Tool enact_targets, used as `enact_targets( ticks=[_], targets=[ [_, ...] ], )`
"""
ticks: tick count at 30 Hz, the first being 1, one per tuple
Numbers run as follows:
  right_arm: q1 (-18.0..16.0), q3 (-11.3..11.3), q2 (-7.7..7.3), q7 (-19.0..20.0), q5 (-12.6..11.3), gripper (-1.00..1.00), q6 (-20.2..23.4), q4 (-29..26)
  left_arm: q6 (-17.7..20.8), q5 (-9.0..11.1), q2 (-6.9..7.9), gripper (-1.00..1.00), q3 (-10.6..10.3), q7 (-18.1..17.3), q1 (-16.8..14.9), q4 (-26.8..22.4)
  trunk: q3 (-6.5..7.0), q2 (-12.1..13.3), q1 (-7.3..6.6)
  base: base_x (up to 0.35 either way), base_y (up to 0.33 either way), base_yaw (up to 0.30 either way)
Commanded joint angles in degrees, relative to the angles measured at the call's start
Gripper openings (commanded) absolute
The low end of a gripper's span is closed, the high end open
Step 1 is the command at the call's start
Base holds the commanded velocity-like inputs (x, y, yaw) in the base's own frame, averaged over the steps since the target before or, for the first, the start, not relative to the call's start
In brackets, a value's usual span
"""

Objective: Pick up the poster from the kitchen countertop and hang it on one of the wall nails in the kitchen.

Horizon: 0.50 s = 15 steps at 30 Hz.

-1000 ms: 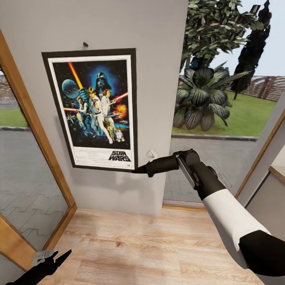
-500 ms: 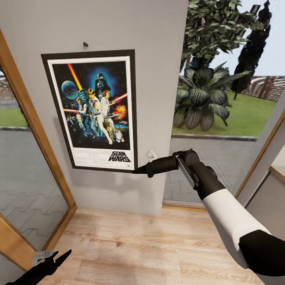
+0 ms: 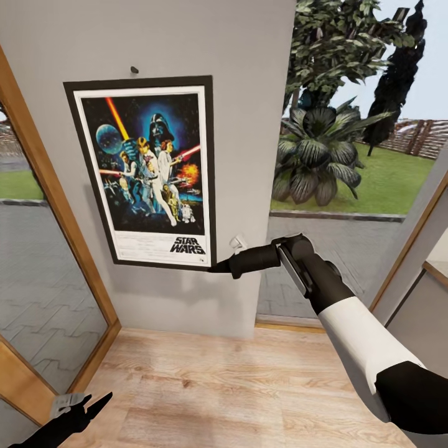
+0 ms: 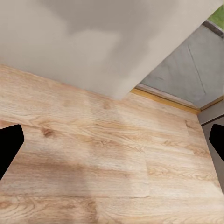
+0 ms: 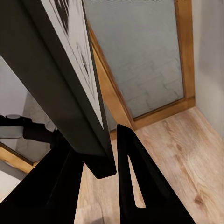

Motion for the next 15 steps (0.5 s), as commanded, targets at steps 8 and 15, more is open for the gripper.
enact_targets(
  ticks=[8, 15],
  targets=[
    [-0.1, 0.0, -0.01, -0.2, -0.8, -1.0, 0.6, -0.1, -0.3, 0.4, 0.04, 1.0, -0.5, -0.1, -0.1, 0.1, -0.13, -0.1, 0.04, 0.0, 0.0, 0.0],
    [-0.1, -0.1, -0.01, -0.2, -0.8, -1.0, 0.6, -0.2, -0.3, 0.4, 0.04, 1.0, -0.5, -0.1, -0.1, 0.1, -0.13, -0.1, 0.04, 0.0, 0.0, 0.0]
  ],
)
